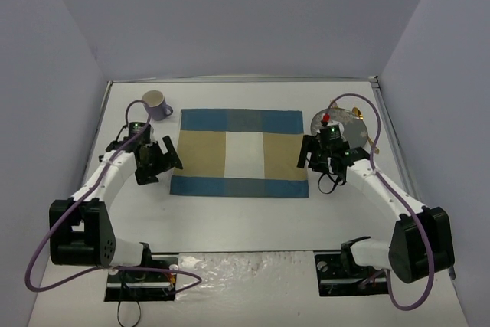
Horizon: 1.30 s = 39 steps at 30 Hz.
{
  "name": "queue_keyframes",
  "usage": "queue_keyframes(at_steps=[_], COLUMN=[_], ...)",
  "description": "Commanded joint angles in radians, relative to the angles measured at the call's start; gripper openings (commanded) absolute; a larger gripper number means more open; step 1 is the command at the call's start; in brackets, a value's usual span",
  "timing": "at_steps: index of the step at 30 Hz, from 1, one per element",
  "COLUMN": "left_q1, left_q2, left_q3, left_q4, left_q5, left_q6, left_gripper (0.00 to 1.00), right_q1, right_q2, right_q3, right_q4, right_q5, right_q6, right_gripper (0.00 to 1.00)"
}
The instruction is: Set the dinner table for one person
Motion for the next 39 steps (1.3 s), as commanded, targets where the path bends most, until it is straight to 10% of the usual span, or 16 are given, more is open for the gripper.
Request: queue_keyframes(at_steps=[1, 14, 39], left_q1=[-0.027, -0.234, -0.237], left_q2=[-0.101, 0.196, 0.548], left_q3=[0.17, 0.201, 0.218], left_q4=[-0.023, 0.347, 0.46], left_q5=[-0.067, -0.162, -0.137], left_q6=[0.029, -0.12, -0.271], left_gripper=[0.93, 0.78, 0.79], right_q1=[0.053, 0.075, -0.061], right_q2=[0.005, 0.341, 0.682], right_q3=[0.167, 0.247, 0.376], right_q4=[0.041, 0.268, 0.373], right_q5=[0.037, -0.062, -0.052], right_q6=[-0.064, -0.142, -0.217], right_gripper=[0.77, 0.57, 0.67])
